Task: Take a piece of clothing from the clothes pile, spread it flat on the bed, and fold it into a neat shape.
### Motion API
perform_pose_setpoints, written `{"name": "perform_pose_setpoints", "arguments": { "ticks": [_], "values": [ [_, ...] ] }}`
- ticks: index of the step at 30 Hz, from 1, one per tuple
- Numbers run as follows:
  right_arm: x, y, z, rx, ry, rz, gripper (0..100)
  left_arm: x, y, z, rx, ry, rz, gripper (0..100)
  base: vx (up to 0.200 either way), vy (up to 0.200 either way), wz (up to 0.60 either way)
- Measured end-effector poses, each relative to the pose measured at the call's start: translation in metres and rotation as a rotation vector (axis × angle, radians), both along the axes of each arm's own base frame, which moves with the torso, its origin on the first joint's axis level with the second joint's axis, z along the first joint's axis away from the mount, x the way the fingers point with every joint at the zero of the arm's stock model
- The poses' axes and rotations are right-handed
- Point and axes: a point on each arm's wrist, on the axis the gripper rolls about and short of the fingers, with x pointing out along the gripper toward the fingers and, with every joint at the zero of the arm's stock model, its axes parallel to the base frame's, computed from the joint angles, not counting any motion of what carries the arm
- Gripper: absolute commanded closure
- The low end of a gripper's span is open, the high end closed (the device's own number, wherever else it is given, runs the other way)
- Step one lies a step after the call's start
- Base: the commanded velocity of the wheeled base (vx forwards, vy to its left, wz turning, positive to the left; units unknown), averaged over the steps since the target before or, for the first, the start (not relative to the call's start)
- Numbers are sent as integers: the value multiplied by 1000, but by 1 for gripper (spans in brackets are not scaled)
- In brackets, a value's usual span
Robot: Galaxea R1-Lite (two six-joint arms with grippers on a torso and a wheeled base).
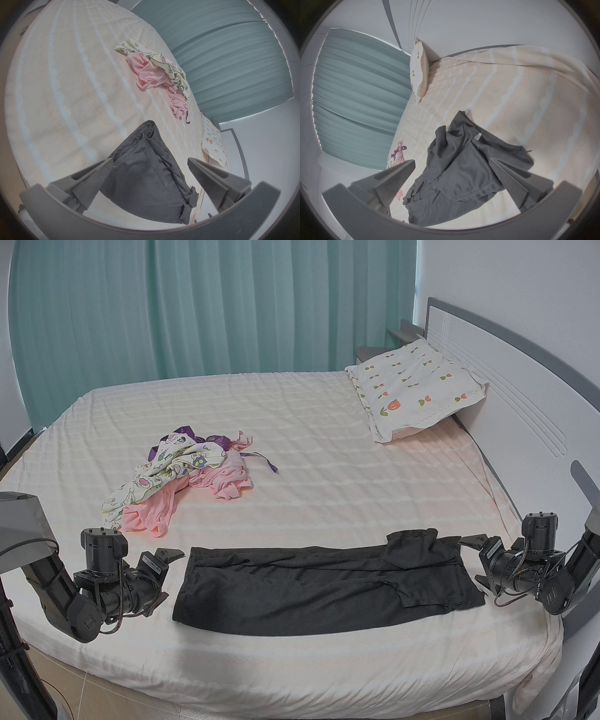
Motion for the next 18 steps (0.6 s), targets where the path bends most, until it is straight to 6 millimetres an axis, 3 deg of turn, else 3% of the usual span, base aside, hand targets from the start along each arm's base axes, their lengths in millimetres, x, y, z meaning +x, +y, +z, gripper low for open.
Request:
{"name": "perform_pose_setpoints", "arguments": {
  "ticks": [8,18],
  "values": [
    [-4,-2,-1,2,11,-10,0,-1,2,3,-9,-9,-7,0,0,200,0],
    [-7,-1,-2,2,19,-10,0,-2,-9,3,-12,-8,-64,0,0,0,0]
  ]
}}
